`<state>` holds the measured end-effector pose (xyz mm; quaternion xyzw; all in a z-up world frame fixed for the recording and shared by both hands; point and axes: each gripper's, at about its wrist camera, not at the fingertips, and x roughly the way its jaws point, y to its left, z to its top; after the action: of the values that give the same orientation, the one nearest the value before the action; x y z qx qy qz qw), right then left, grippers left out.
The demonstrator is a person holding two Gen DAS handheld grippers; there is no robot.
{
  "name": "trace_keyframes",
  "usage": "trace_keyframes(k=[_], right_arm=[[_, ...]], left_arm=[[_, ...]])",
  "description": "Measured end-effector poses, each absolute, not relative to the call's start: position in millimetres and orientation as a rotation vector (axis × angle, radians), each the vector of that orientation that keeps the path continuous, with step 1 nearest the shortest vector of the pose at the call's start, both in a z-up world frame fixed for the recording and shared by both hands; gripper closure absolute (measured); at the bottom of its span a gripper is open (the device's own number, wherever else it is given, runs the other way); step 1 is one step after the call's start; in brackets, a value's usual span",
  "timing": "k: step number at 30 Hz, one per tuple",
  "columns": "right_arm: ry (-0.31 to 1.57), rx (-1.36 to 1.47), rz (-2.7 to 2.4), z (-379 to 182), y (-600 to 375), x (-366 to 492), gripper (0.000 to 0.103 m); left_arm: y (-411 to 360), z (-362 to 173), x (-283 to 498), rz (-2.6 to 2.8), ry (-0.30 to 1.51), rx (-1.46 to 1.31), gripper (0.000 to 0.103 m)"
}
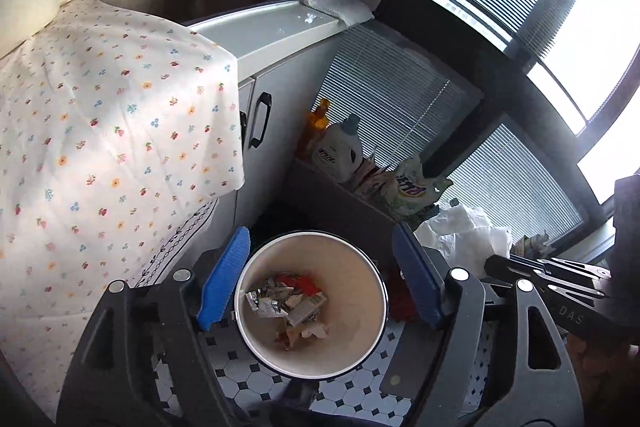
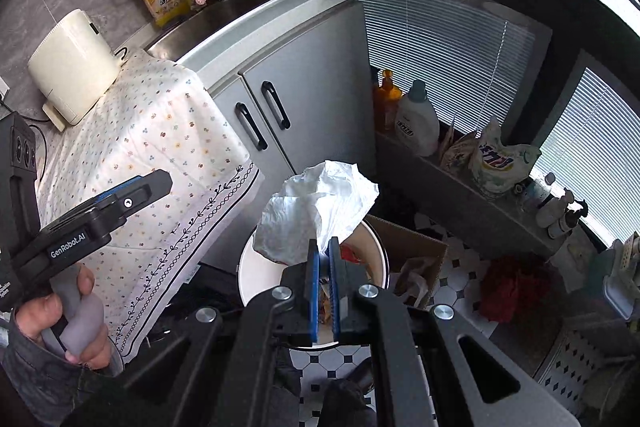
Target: Collect trash
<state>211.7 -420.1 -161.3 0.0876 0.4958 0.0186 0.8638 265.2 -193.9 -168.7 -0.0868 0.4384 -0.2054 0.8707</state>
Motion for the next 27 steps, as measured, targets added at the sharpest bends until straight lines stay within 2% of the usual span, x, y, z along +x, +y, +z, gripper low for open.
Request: trace_keyframes(k=[2,5,6,7,8,9,11,13,16,27], right_arm=[[1.048,0.184,0.059,-165.2,-414.8,215.7,0.097],[1.06,0.179,0.08,-168.5,-405.8,223.9,0.094],[1.066,0.18,0.085,-169.3,-403.2,226.4,0.083],[1.077,0.186,0.094,-170.5,-401.0,228.9,0.056],[1.08,0.191,0.096,-170.7,-398.9,231.0,0.045],[1.069,0.189,0.093,-168.7,-396.6,231.7,0.039],[1.054,0.175,0.11,-164.1,-389.6,234.4,0.039],[1.049,0.178,0.127,-160.3,-384.8,238.3,0.033],[1.028,0.177,0.153,-151.9,-374.1,243.1,0.03],[0.916,0.159,0.266,-99.8,-318.1,262.6,0.022]], left_arm=[[-181.2,-164.8,259.5,-0.387,0.906,-0.179,0.019],[-162.8,-160.6,251.6,-0.331,0.903,-0.188,0.016],[-157.1,-160.0,249.6,-0.313,0.905,-0.19,0.016],[-151.6,-158.9,247.7,-0.296,0.905,-0.192,0.015],[-146.5,-157.1,246.1,-0.28,0.904,-0.194,0.015],[-142.2,-154.5,244.6,-0.265,0.899,-0.195,0.013],[-135.5,-147.1,242.4,-0.242,0.882,-0.194,0.011],[-128.7,-138.4,241.2,-0.221,0.861,-0.195,0.009],[-117.9,-125.1,240.2,-0.196,0.831,-0.196,0.007],[-58.7,-76.7,230.0,-0.105,0.739,-0.205,0.006]])
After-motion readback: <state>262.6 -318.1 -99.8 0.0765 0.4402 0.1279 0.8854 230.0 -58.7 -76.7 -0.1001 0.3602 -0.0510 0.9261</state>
